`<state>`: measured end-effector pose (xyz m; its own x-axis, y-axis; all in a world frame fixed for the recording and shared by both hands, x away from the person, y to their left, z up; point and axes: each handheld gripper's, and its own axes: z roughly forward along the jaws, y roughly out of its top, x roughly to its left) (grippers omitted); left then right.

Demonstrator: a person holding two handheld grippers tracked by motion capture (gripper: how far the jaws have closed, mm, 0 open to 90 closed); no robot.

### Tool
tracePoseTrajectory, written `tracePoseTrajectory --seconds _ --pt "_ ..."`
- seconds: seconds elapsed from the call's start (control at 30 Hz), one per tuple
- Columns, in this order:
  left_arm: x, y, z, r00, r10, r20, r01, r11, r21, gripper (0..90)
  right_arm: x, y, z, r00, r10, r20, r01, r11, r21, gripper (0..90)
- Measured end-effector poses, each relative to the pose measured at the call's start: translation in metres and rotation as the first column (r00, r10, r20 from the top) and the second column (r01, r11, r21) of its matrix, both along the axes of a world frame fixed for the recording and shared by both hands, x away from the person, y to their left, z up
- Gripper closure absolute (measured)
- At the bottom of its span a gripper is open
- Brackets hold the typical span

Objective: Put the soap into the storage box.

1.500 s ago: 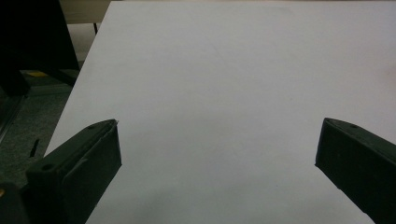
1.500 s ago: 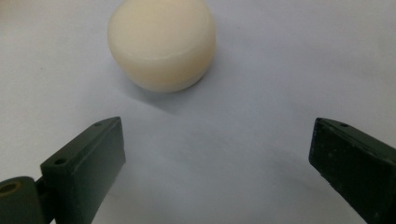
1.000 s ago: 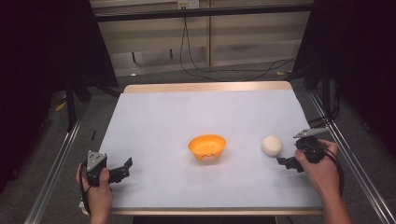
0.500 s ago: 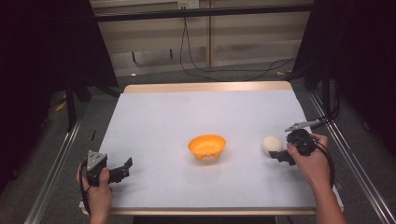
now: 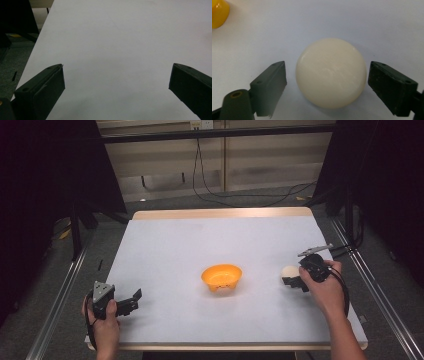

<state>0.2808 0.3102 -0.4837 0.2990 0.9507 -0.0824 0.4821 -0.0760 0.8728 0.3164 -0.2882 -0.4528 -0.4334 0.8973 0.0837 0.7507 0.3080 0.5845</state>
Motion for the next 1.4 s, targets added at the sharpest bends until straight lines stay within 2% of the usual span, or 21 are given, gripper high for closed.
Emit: tracePoseTrajectory --seconds 0.3,0.63,0.9,1.07,1.4 --pt "0.001 0.001 0.000 1.0000 -0.001 -0.008 0.001 1.0000 0.002 0.0 0.006 0.000 -0.005 0.9996 -0.017 -0.022 0.017 0.9998 0.004 23.4" --pt "0.001 0.000 0.000 1.0000 0.004 -0.007 -0.004 1.0000 0.003 0.0 0.008 0.003 -0.009 0.9979 -0.036 -0.054 0.036 0.9993 -0.010 23.8" --pt "0.001 0.000 0.000 1.0000 0.001 -0.009 -0.001 1.0000 0.002 0.0 0.008 0.003 -0.008 0.9990 -0.024 -0.038 0.023 0.9995 -0.022 24.2" --pt "0.001 0.000 0.000 1.0000 0.001 -0.010 -0.001 1.0000 0.005 0.0 0.008 0.002 -0.006 0.9985 -0.028 -0.046 0.028 0.9996 0.006 24.4" --pt "0.001 -0.001 0.000 0.9999 -0.002 -0.011 0.002 1.0000 0.005 0.0 0.006 0.003 0.002 0.9997 -0.012 -0.021 0.012 0.9999 0.011 24.4"
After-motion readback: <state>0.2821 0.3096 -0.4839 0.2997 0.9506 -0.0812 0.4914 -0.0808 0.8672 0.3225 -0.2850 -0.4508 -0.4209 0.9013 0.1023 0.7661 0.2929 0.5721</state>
